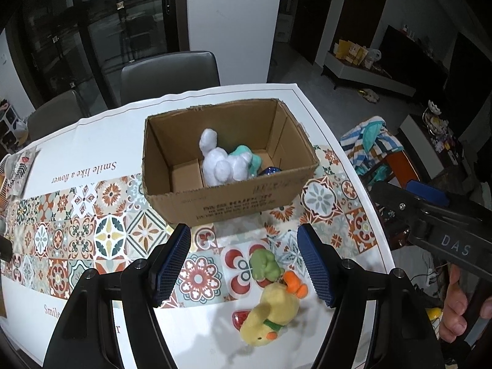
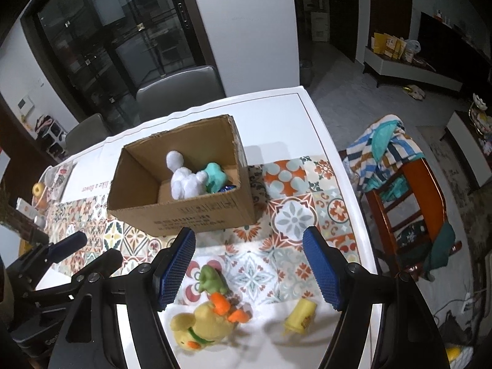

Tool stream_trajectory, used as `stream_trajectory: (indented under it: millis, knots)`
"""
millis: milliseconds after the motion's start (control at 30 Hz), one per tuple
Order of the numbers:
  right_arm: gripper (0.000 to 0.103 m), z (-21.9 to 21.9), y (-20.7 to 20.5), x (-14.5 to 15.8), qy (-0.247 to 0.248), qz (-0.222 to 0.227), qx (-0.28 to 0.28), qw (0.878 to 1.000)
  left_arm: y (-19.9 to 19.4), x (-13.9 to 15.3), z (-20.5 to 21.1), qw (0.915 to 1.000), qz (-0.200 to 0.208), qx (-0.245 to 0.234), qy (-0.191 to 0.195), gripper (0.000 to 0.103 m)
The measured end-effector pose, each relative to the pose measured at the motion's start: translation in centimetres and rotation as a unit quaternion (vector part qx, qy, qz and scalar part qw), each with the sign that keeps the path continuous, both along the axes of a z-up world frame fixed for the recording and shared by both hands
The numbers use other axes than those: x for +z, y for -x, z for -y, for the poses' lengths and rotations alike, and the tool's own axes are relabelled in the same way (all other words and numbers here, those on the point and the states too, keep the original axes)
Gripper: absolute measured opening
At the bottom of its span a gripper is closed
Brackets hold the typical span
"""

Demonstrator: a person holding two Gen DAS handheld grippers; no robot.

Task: Organize objects
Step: 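Move both grippers toward the yellow duck plush and yellow cup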

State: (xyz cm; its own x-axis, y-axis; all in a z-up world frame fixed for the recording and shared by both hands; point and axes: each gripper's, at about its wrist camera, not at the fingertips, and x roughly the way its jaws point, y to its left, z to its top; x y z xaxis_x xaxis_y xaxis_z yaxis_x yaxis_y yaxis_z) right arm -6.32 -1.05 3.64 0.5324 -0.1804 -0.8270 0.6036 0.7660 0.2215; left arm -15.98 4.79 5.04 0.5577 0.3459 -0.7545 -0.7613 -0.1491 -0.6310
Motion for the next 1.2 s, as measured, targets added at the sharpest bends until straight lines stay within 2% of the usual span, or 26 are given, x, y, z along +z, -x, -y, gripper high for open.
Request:
stream_trajectory:
  millis: [400, 1200]
  knots:
    - [0.072, -0.8, 2.6, -2.2, -0.013, -0.022, 0.0, 1.0, -2.3, 0.2, 2.1, 0.9991, 0.021, -0.036, 0.006, 0.071]
    - [0.072, -1.4, 6.3, -6.2, -0.04, -0.057, -0.018, 0.997, -6.6, -1.8, 4.5, 0.9895, 0.049, -0.133, 0.027, 0.071]
